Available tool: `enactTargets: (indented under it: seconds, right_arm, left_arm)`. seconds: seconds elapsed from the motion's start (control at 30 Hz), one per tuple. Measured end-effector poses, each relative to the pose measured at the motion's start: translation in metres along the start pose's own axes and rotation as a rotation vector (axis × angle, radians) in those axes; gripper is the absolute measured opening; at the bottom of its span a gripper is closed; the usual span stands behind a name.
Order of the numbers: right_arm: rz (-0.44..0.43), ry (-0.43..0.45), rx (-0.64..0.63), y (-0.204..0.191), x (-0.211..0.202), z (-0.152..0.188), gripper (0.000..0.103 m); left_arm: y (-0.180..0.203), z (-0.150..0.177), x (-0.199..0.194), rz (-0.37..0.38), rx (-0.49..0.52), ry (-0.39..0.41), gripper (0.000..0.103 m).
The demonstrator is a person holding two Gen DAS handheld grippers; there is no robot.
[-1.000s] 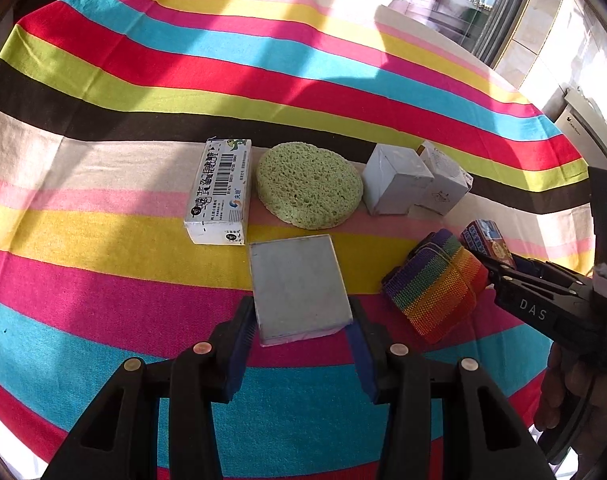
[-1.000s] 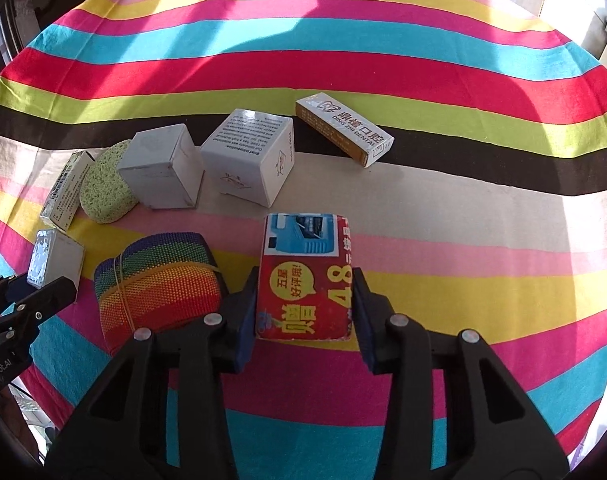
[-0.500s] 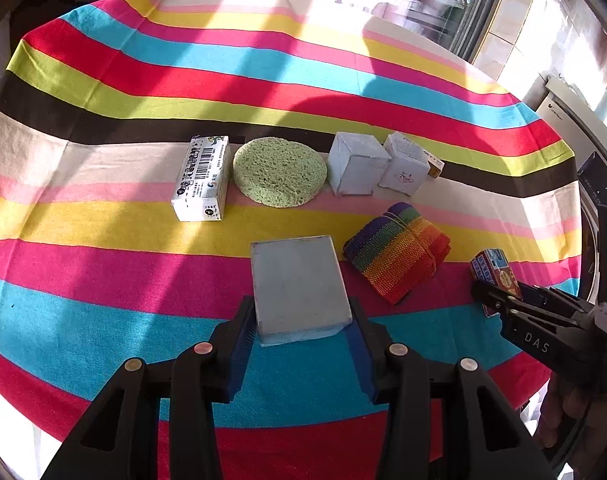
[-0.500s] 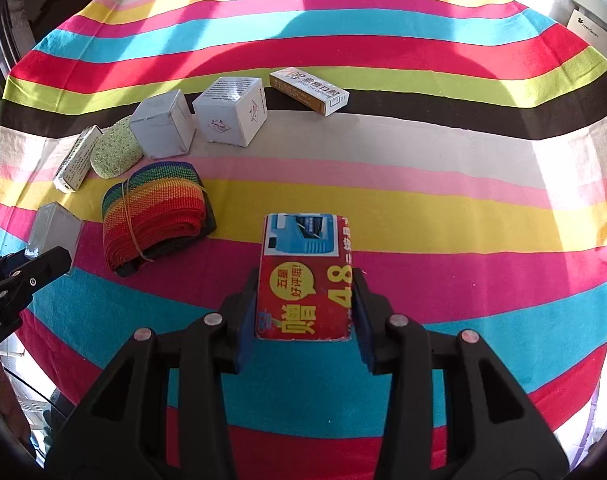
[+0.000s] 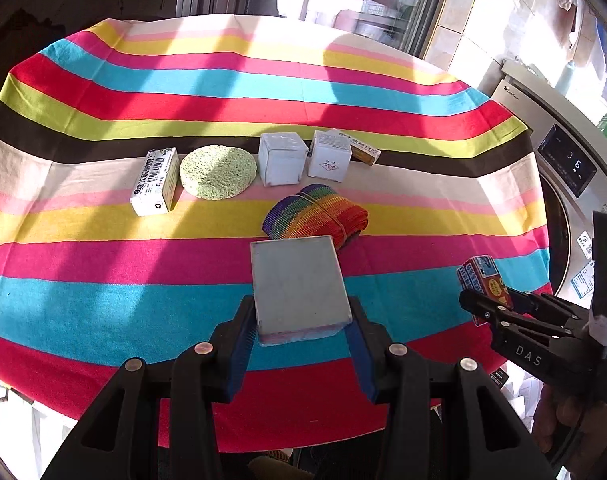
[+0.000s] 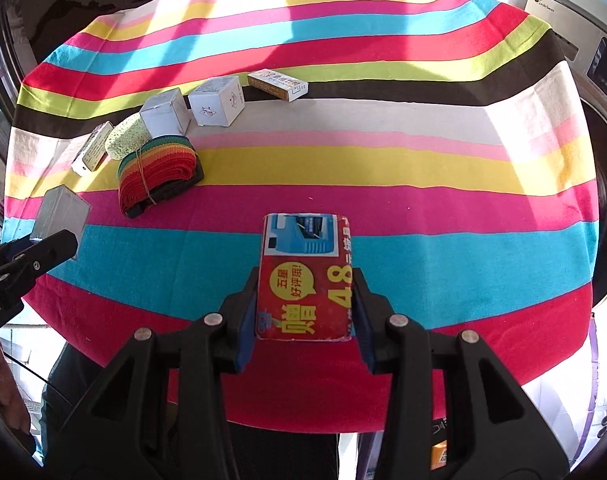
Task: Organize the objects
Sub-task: 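Lower the grey block and red box into the cardboard box and release both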
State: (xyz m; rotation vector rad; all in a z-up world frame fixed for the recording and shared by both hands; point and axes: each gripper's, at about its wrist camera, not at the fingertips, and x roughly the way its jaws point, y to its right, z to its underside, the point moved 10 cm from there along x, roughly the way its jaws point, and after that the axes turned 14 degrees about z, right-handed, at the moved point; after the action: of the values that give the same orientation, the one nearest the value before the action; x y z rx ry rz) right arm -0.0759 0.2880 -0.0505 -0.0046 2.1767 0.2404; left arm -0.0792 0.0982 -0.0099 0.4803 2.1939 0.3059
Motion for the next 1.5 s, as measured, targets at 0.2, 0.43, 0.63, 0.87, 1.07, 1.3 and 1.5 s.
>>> enactTargets:
  seconds: [0.2,0.43,0.63,0.87,1.07,1.3,1.5]
  right_arm:
    - [0.007,0.026,0.024,0.019,-0.021,0.015,0.045]
    - [0.03,0.051,0.054,0.048,-0.041,0.036,0.045]
    - [0.066,0.056,0.114,0.085,-0.057,0.055,0.045]
    - [0.119,0.035,0.189,0.125,-0.063,0.08,0.045]
    - [0.185,0.007,0.244,0.161,-0.064,0.105,0.045]
    - [0.231,-0.021,0.309,0.198,-0.063,0.126,0.045]
    - [0.257,-0.032,0.329,0.212,-0.064,0.134,0.046]
  left_arm:
    - [0.037,0.013,0.0,0.062,0.049,-0.012,0.045]
    - [0.088,0.024,0.003,0.158,0.113,-0.039,0.045]
    - [0.132,0.032,0.006,0.231,0.201,-0.077,0.045]
    - [0.181,0.056,0.021,0.302,0.297,-0.16,0.045]
    - [0.216,0.082,0.032,0.341,0.384,-0.239,0.045]
    - [0.242,0.103,0.043,0.367,0.444,-0.31,0.045]
    - [0.257,0.118,0.052,0.394,0.473,-0.356,0.046]
